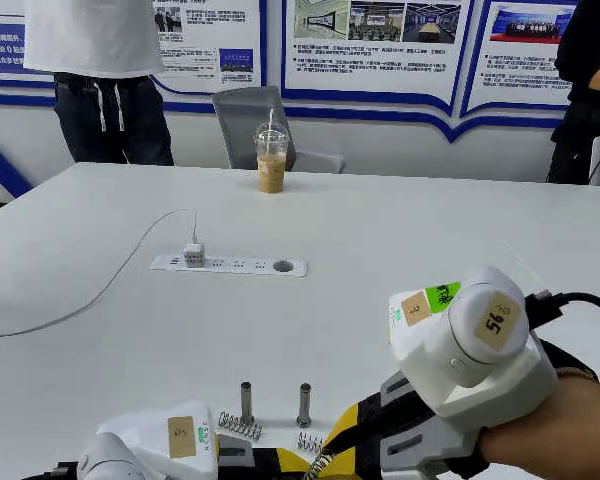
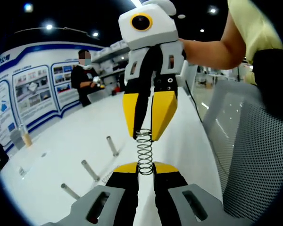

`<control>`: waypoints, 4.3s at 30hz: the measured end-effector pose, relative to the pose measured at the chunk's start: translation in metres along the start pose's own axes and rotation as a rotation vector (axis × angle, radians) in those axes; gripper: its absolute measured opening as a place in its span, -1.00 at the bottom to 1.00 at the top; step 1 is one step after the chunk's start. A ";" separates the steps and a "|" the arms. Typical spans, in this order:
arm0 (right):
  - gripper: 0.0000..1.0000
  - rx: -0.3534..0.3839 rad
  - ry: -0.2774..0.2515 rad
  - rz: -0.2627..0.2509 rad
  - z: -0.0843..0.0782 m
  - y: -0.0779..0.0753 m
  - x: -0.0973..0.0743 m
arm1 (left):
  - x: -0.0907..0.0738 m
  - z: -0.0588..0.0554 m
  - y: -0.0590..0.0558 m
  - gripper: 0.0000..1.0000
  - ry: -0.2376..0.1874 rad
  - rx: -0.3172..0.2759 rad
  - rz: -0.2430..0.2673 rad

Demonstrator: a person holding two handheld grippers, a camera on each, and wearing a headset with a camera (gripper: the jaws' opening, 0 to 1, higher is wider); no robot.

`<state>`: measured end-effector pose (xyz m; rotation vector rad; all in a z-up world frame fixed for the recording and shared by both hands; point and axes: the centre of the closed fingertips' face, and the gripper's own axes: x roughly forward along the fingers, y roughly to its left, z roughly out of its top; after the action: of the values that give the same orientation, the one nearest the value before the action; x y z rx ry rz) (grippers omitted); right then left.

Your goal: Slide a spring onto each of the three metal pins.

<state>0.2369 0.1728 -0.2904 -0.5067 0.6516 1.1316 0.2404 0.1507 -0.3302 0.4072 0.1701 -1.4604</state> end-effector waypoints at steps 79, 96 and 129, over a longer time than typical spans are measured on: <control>-0.76 0.119 -0.074 -0.323 -0.021 -0.111 -0.053 | -0.053 -0.025 0.048 -0.04 -0.028 -0.219 0.226; -0.76 0.181 -0.040 -0.361 -0.050 -0.135 -0.037 | -0.064 -0.032 0.053 0.03 -0.024 -0.240 0.269; -0.76 0.238 -0.010 -0.351 -0.080 -0.139 -0.008 | -0.064 -0.034 0.054 0.04 -0.018 -0.244 0.270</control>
<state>0.3481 0.0657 -0.3356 -0.3919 0.6491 0.7152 0.2909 0.2253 -0.3297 0.2089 0.2654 -1.1606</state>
